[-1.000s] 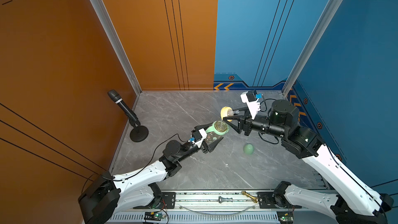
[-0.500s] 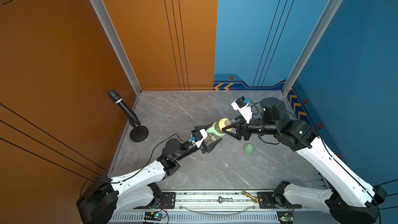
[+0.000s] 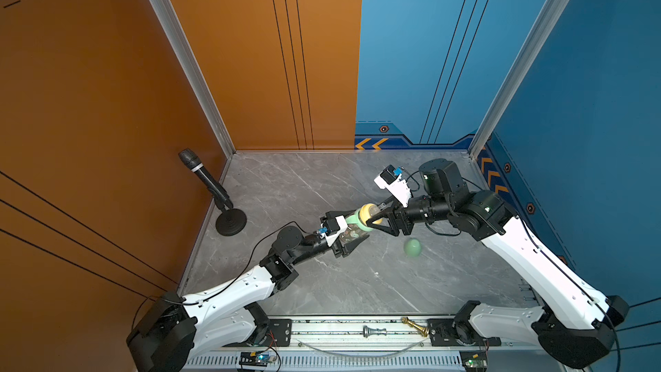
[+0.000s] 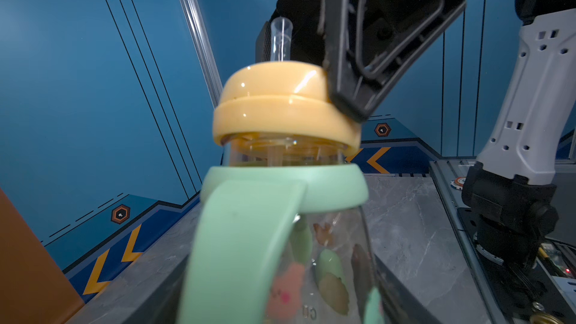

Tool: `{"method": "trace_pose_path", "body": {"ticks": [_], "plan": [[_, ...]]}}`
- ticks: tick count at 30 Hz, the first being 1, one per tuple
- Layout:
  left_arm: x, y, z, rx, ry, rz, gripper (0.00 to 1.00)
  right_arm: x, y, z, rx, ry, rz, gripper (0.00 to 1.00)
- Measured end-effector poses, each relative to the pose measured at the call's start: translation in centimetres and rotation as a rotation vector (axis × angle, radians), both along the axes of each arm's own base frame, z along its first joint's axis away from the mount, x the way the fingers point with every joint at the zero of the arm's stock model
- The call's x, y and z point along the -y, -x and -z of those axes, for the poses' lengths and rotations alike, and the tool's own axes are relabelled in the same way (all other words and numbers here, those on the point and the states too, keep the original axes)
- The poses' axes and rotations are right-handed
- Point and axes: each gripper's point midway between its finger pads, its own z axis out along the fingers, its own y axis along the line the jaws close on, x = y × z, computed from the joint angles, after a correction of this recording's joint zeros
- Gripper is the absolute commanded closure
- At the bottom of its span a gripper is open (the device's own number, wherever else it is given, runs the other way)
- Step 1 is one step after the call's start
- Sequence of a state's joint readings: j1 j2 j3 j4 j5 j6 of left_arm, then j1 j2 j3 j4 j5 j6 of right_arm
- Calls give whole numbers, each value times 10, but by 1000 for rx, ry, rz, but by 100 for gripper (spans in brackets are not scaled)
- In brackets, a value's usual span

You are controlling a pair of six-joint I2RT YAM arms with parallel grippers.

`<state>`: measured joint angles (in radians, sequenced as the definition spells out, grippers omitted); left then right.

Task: Assemble the baby bottles
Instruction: Close the nipple on the baby bottle.

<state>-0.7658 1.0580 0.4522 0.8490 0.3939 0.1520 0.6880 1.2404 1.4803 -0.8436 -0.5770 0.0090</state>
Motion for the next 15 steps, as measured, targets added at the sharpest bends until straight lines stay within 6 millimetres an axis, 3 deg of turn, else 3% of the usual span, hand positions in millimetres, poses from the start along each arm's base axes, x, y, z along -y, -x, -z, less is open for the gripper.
{"method": "trace_pose_path", "body": {"ticks": [10,15], "plan": [[1,9,-3,-164,-35,239,78,-5,5,-1,144,15,-122,46],[3,16,14,-254,-117,292,79,-4,8,18,132,67,-189,46]]}}
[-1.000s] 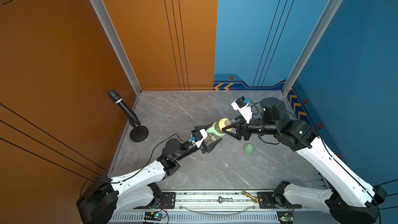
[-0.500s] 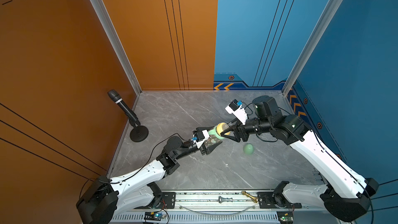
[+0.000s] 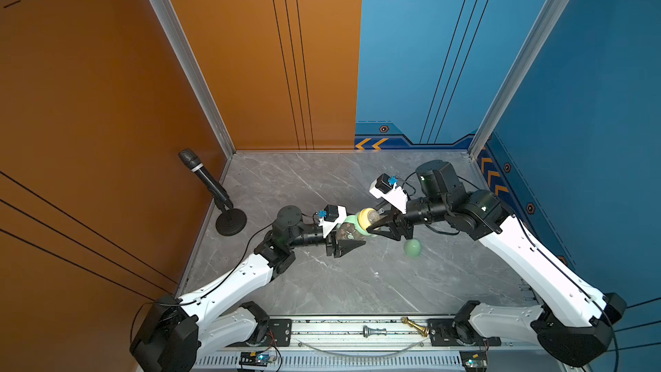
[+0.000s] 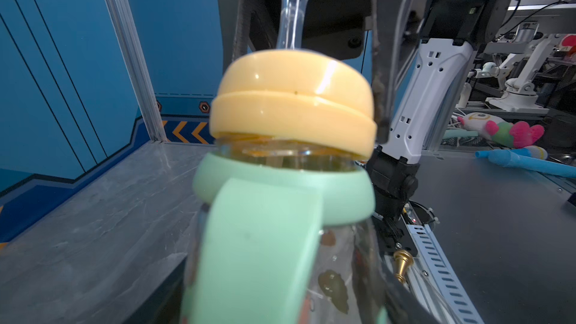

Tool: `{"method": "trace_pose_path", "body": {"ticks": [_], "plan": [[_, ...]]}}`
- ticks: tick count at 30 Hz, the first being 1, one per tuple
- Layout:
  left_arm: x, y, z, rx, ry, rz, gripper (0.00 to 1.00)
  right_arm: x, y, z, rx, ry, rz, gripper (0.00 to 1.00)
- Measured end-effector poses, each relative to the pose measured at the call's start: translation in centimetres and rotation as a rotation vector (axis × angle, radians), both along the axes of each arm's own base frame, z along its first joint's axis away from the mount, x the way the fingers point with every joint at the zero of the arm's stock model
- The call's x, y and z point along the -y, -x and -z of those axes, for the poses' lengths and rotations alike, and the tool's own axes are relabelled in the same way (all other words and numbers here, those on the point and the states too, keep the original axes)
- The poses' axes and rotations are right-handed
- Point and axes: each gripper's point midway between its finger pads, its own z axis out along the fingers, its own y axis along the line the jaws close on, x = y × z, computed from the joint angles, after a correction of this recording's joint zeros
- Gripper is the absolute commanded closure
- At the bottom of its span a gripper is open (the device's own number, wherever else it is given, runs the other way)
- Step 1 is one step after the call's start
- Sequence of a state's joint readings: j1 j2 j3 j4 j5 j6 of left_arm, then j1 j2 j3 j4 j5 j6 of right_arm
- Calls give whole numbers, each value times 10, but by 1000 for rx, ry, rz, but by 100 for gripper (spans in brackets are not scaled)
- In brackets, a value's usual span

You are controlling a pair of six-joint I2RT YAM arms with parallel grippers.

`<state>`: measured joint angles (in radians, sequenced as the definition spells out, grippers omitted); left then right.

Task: Assemble the baby bottles
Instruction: Close the nipple on the baby bottle.

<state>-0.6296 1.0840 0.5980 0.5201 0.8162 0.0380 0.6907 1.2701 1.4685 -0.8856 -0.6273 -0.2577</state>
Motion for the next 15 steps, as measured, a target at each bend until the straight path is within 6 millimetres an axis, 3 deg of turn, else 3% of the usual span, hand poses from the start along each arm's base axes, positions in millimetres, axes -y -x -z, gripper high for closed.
{"method": "trace_pose_path", "body": {"ticks": [8,15], "plan": [[-3,17,37,-74,-167,39,85,6,16,41,-57,107,-96,43],[-4,28,42,-52,-205,51,86,7,28,50,-36,122,-155,44]]}}
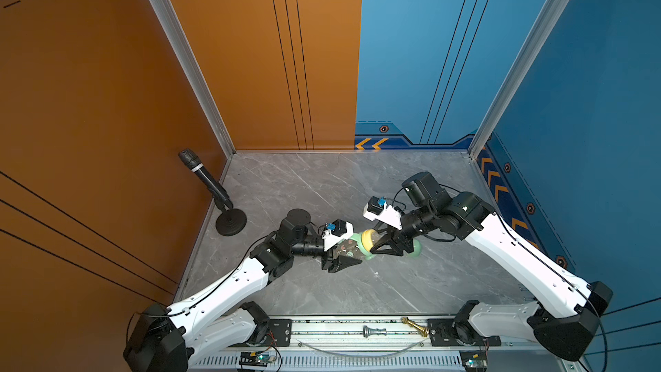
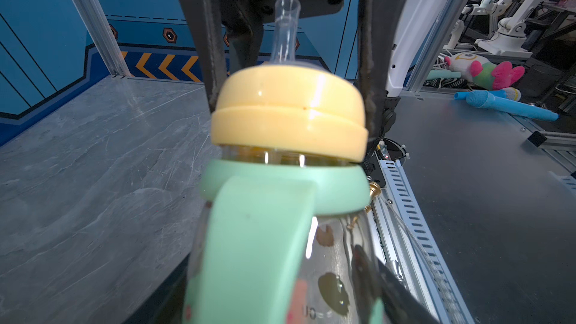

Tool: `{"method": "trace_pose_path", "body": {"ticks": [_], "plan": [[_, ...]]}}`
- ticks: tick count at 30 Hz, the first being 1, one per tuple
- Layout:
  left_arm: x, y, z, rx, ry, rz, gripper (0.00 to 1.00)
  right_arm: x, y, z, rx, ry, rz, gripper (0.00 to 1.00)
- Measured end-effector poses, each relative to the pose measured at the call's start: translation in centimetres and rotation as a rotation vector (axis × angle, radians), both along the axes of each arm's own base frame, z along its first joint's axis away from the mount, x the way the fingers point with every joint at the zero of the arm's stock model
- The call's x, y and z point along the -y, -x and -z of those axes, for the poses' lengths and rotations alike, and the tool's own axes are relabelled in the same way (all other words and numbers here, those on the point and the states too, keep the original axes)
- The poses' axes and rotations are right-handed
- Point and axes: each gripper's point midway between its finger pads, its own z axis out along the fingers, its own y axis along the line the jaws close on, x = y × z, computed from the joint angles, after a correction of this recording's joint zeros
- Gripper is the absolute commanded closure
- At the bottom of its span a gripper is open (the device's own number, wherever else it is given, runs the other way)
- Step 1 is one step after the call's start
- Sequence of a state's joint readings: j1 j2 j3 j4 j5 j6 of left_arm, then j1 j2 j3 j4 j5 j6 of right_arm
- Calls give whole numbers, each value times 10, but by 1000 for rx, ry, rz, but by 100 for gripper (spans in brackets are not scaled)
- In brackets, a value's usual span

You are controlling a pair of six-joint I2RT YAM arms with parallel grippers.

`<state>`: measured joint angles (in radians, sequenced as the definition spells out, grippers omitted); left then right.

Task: Assemble the baby bottles
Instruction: Close the nipple on the baby bottle.

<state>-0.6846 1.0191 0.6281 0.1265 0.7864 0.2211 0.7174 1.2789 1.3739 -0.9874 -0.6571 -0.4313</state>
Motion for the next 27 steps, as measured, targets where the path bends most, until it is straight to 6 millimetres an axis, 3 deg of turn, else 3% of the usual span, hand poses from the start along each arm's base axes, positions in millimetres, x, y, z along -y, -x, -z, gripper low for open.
{"method": "trace_pose_path", "body": {"ticks": [5,13,21,27], "plan": [[1,6,1,-18,1,33,87,0,6,3,67,3,-51,51],[4,8,10,29,-41,19,87,1,9,12,112,25,-84,51],[-1,-34,18,373,-78,-277,88,-6,-25,19,-118,4,219,66],[-14,-75,24,590,-207,-512,89,-19,-56,23,-389,59,519,63]]}}
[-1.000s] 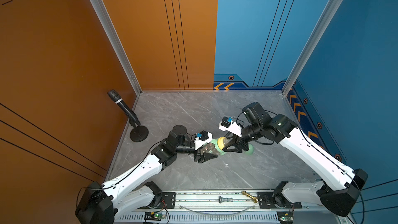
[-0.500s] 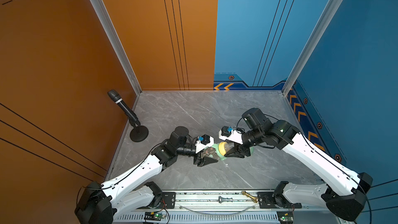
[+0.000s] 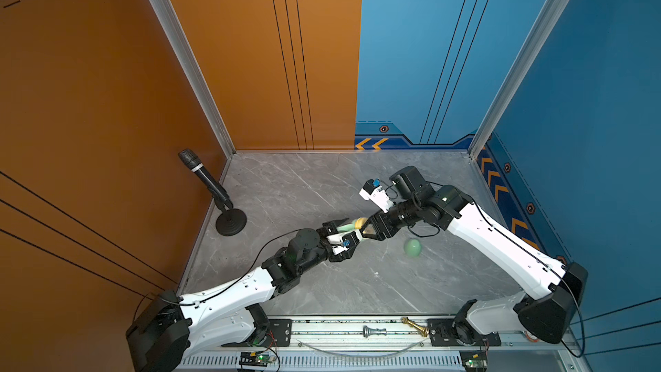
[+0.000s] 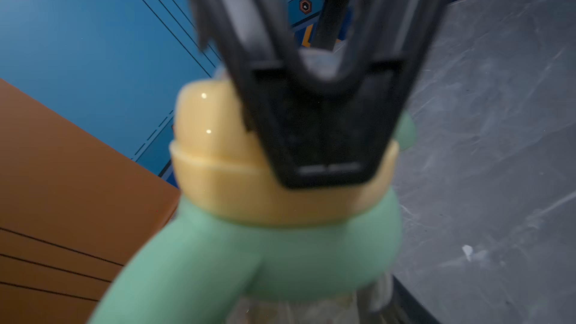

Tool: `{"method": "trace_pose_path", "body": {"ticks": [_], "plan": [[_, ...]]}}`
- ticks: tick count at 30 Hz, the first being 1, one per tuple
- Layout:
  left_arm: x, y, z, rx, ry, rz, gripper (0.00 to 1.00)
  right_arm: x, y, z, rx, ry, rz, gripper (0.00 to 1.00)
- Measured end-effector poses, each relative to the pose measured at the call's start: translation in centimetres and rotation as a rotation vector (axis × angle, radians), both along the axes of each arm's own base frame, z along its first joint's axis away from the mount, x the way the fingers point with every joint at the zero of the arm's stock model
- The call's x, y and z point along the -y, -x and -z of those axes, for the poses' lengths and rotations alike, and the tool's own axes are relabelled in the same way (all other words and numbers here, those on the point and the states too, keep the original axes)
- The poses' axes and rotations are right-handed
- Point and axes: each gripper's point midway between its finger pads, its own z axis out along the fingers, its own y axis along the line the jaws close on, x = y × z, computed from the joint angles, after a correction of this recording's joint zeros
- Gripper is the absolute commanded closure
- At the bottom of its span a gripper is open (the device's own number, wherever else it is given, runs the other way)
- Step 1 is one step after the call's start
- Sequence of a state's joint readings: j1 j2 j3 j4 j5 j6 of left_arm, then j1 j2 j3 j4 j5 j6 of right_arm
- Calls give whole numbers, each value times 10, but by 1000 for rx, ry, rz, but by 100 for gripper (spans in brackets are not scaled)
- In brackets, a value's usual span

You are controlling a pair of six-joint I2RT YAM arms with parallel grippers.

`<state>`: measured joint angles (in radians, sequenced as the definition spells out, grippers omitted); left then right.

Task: Assemble the baby bottles
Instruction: Close the nipple on the baby bottle.

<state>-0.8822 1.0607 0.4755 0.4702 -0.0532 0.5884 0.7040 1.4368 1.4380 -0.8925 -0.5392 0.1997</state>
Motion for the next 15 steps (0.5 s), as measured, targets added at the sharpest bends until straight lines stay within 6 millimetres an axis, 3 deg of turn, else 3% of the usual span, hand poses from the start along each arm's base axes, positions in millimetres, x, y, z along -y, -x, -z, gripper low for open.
{"method": "trace_pose_path", "body": {"ticks": [6,7,9,11,15], "plan": [[-6,-17,-1,89,-5,-117,89,-6,-14,-2,-202,1,262,54],[-7,-18,-4,99,7,-128,89,-6,-16,-4,-226,-5,296,46],[-10,-20,-9,111,28,-147,89,-9,-20,-10,-258,-18,339,42],[-11,-21,-16,120,58,-158,90,-10,-24,-18,-278,-30,372,28],[-3,-3,-53,149,210,-87,90,-8,-44,-43,-259,-78,445,12]]}}
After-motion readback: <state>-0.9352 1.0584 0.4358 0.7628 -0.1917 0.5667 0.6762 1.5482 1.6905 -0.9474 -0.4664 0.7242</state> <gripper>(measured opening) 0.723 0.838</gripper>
